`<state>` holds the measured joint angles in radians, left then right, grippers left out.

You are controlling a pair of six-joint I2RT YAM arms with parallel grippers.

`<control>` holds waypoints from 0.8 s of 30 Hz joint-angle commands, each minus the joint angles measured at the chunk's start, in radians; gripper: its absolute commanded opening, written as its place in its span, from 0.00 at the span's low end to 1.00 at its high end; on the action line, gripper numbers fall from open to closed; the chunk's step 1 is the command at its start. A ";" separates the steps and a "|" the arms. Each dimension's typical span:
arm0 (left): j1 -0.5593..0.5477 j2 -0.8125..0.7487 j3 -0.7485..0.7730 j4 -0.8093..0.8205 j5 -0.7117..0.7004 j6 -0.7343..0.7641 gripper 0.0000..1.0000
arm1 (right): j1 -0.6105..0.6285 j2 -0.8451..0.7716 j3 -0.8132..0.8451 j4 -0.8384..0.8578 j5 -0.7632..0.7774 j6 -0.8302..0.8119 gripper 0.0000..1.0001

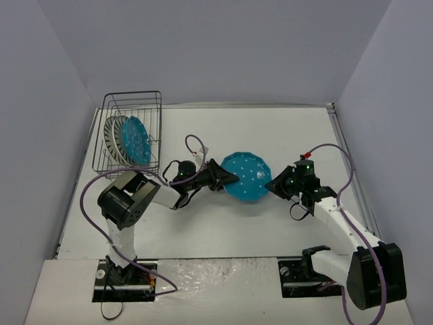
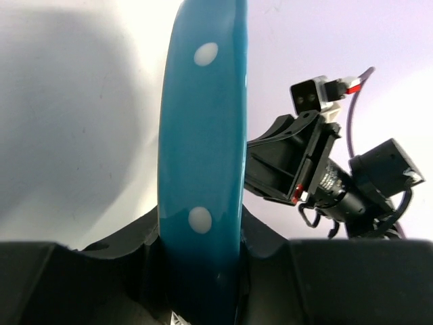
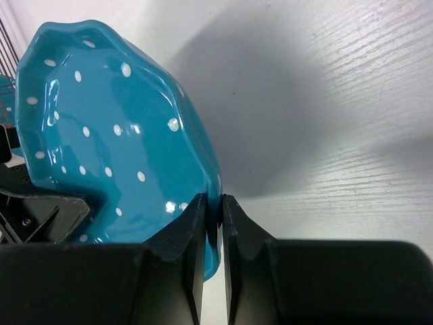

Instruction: Load the plates into the dish rack

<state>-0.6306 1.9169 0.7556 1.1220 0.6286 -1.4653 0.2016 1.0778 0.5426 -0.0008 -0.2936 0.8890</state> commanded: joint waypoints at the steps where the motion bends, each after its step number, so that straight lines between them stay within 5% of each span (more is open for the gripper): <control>1: -0.027 -0.134 0.071 -0.079 0.038 0.134 0.00 | 0.002 -0.037 0.067 0.117 -0.062 0.006 0.00; 2: -0.034 -0.147 0.083 -0.137 0.035 0.157 0.00 | 0.002 -0.039 0.069 0.116 -0.062 -0.001 0.04; 5: -0.051 -0.224 0.132 -0.342 0.002 0.303 0.00 | 0.002 -0.047 0.080 0.105 -0.062 -0.016 0.46; 9: -0.077 -0.324 0.222 -0.723 -0.109 0.539 0.00 | 0.004 -0.069 0.105 0.060 -0.030 -0.041 0.67; 13: -0.088 -0.392 0.283 -0.866 -0.208 0.608 0.00 | 0.005 -0.075 0.130 0.036 -0.021 -0.064 0.77; 24: -0.065 -0.567 0.483 -1.348 -0.514 0.852 0.00 | 0.004 -0.101 0.140 0.005 0.010 -0.084 0.79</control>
<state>-0.7213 1.5007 1.0550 -0.1007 0.2747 -0.7600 0.2035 0.9975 0.6418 -0.0185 -0.3013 0.8267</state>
